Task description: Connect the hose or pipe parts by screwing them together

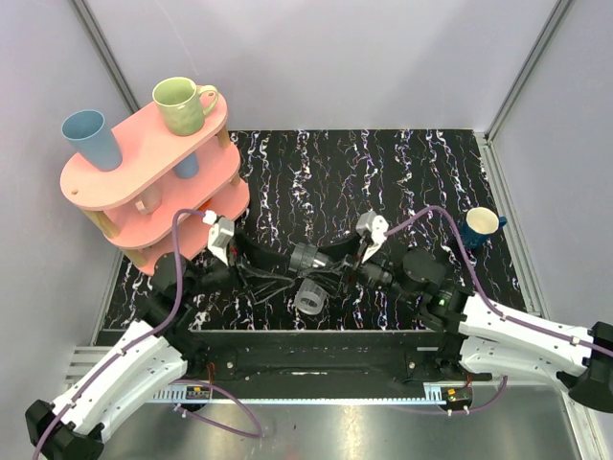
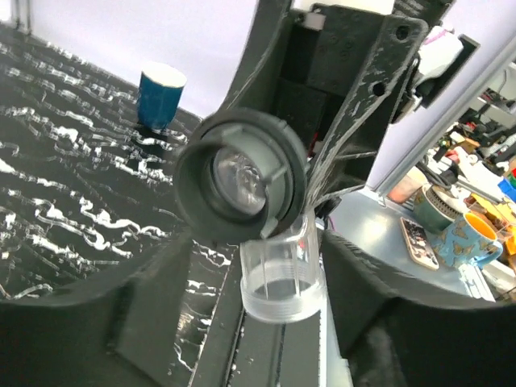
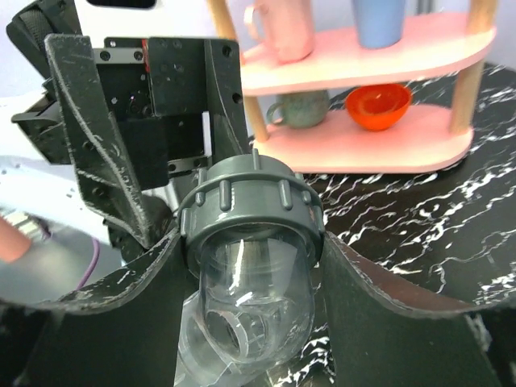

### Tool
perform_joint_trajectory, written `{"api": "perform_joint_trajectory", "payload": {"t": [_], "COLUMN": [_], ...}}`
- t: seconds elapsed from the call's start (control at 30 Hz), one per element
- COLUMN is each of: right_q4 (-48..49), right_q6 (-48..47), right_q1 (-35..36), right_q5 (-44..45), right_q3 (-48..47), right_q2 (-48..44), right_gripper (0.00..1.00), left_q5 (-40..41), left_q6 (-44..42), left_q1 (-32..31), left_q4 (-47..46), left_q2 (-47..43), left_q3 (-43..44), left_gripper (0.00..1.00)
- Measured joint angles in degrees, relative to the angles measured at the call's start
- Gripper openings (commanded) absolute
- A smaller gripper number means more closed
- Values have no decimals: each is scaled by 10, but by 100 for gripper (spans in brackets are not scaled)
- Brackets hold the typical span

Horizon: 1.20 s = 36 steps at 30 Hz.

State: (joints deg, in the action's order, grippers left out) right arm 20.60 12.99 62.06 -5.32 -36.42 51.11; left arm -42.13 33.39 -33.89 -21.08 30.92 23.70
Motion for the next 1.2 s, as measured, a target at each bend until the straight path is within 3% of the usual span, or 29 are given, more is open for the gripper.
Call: {"api": "perform_joint_trajectory", "payload": {"t": [0.17, 0.43, 0.57, 0.67, 1.0, 1.1, 1.2], "right_q4": [-7, -20, -18, -26, -28, -24, -16], "right_q6": [-50, -339, -484, -558, -664, -671, -670], "right_q1": [-5, -6, -3, 2, 59, 66, 68], "right_q5": [28, -35, -60, -68, -63, -61, -60], "right_q3": [0, 9, 41, 57, 57, 57, 58], "right_q2": [-51, -105, -129, -141, -122, -102, -89], "right_gripper": [0, 0, 0, 0, 0, 0, 0], "left_q5": [35, 44, 39, 28, 5, 2, -2], "left_q6": [-20, 140, 255, 321, 432, 445, 449], "left_q1": [0, 6, 10, 10, 10, 10, 10], "left_q4": [176, 290, 275, 251, 154, 141, 133], "left_q2": [8, 46, 66, 65, 104, 120, 123], "left_q3": [103, 185, 175, 161, 140, 140, 136], "left_gripper": [82, 84, 92, 92, 87, 79, 65]}}
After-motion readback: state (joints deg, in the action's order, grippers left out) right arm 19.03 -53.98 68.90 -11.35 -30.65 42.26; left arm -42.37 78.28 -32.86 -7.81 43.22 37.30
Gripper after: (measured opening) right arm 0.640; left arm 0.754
